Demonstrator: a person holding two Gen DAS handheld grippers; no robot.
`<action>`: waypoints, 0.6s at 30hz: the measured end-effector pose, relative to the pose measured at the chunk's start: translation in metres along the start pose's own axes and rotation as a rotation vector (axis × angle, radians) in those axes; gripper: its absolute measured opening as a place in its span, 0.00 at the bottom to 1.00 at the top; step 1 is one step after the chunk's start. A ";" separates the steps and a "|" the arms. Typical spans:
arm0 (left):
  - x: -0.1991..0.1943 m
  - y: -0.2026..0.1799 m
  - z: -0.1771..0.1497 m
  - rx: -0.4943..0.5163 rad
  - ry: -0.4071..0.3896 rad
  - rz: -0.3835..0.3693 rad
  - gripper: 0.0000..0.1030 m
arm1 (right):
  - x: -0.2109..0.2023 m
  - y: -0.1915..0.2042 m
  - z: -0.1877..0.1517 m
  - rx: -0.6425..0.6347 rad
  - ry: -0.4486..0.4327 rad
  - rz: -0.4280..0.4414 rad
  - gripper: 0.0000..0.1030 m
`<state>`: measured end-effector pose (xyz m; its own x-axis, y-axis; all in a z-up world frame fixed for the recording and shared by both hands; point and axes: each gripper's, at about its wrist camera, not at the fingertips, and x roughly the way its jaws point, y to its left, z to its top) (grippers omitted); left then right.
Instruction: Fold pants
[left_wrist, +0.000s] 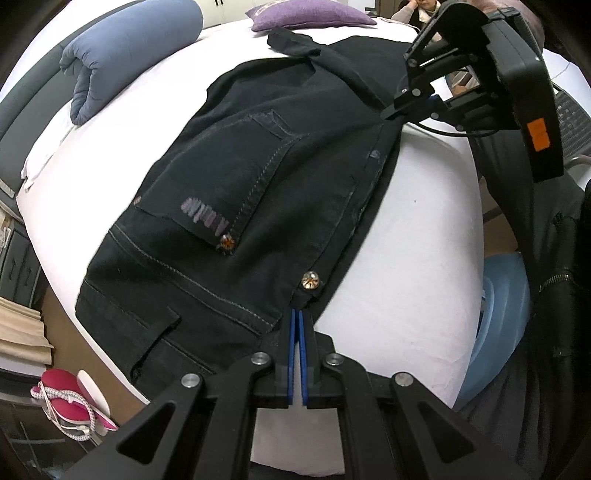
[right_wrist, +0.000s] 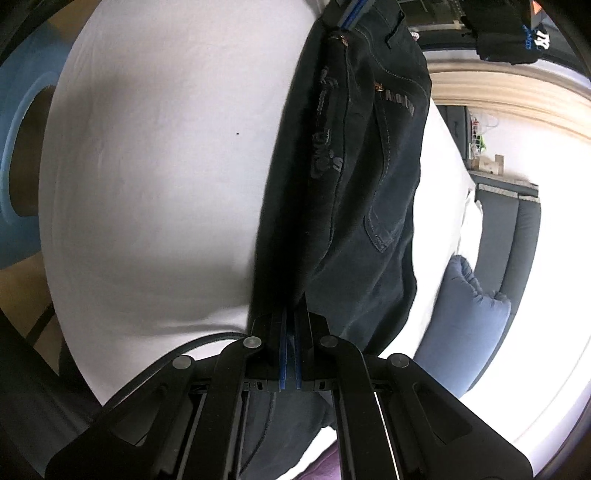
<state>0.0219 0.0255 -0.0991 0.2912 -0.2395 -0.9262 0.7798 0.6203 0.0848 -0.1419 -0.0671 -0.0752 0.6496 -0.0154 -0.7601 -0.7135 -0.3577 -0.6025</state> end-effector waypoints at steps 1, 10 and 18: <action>0.003 0.001 -0.001 -0.006 0.005 0.004 0.01 | 0.002 0.003 0.000 0.004 0.002 0.004 0.02; -0.005 0.003 0.001 -0.146 -0.035 -0.008 0.26 | 0.025 -0.001 0.006 0.156 0.032 -0.031 0.03; -0.012 0.025 0.057 -0.407 -0.268 -0.098 0.61 | 0.040 -0.026 -0.004 0.490 -0.010 -0.029 0.04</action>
<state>0.0691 0.0013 -0.0652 0.4011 -0.4615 -0.7913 0.5464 0.8138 -0.1977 -0.0966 -0.0623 -0.0889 0.6705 -0.0017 -0.7419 -0.7361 0.1234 -0.6655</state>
